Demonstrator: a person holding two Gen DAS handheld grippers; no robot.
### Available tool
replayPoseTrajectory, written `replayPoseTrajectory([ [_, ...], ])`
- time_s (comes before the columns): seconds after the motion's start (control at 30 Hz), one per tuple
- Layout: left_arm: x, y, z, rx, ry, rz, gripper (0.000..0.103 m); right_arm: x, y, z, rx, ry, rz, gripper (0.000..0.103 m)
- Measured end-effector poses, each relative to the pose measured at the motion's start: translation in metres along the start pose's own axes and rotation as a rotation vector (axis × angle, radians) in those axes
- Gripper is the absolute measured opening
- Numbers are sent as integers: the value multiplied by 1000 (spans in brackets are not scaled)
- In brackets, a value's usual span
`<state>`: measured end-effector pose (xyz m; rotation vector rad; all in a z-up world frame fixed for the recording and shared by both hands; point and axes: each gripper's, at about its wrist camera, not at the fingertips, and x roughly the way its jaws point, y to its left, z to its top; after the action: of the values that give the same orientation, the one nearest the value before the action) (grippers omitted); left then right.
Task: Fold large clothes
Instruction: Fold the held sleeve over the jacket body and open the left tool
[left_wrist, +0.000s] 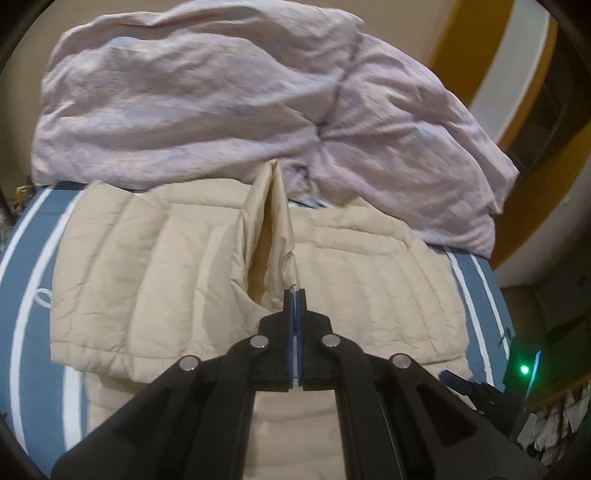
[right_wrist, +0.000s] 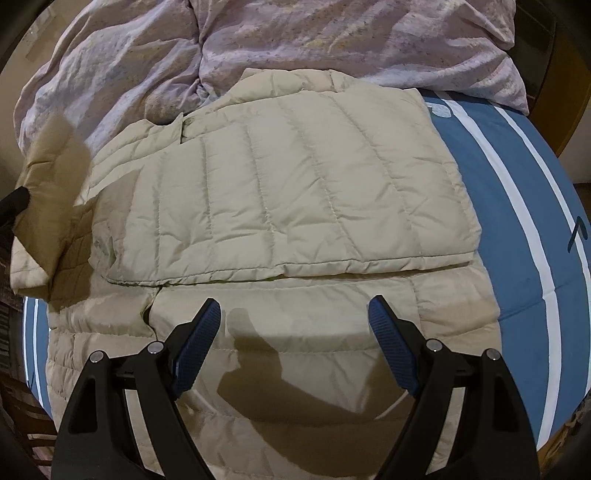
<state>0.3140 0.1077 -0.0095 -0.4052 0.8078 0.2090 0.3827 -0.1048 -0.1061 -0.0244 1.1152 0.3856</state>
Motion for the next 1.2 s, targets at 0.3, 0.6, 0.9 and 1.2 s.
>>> replayPoseTrajectory([
  [0.3, 29, -42, -17, 67, 83, -75, 2, -2, -13, 4, 24, -9, -15, 84],
  [0.6, 25, -27, -19, 57, 103, -66, 39, -2, -14, 13, 51, -21, 7, 84],
  [0.9, 17, -1, -16, 34, 91, -38, 63, -2, 10, 33, 52, -35, 98, 84],
  [1.2, 16, -3, -19, 44, 96, -47, 67, -1, 16, 40, 58, -38, 118, 83],
])
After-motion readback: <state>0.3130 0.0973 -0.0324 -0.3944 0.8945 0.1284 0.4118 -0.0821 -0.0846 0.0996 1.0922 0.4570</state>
